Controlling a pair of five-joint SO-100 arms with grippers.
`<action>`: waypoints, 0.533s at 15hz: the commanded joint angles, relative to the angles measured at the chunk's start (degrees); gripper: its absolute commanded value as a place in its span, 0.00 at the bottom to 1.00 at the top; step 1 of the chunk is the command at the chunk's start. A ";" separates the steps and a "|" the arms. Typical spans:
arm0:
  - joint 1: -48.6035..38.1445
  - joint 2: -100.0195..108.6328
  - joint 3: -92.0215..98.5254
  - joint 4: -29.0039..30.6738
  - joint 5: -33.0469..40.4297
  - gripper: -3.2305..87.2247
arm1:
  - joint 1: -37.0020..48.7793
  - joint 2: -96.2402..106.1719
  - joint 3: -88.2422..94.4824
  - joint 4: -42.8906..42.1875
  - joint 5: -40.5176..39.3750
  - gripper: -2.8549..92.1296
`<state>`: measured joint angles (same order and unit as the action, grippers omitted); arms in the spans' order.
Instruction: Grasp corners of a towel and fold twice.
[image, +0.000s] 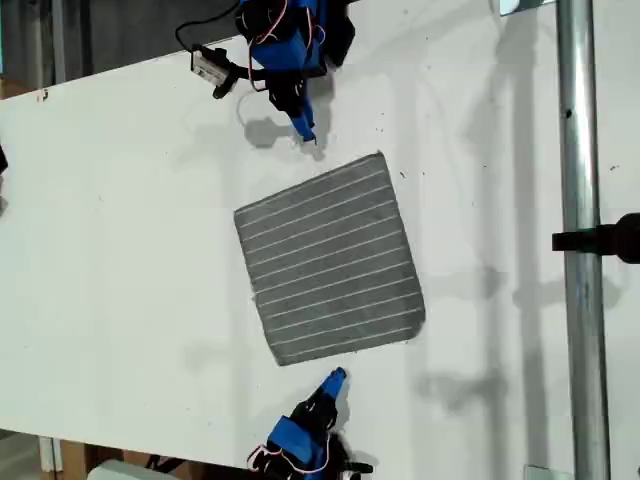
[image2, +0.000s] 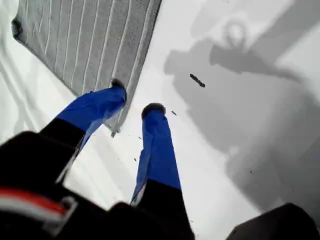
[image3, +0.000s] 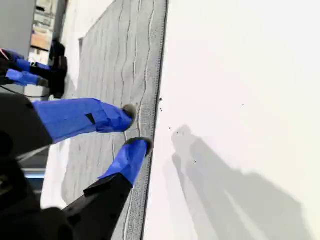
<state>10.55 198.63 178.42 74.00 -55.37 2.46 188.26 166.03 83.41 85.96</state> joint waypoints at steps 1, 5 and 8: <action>-8.61 0.18 0.18 0.00 -36.91 0.00 | -0.35 0.53 -2.11 -4.66 0.70 0.03; -8.70 0.18 0.18 0.00 -36.74 0.00 | -0.88 0.53 -2.29 -5.45 0.88 0.03; -8.70 0.18 0.18 0.00 -36.47 0.00 | -1.23 0.53 -3.69 -6.24 -0.62 0.03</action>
<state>2.90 198.63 178.42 74.00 -91.14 1.76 188.61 165.94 78.22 86.22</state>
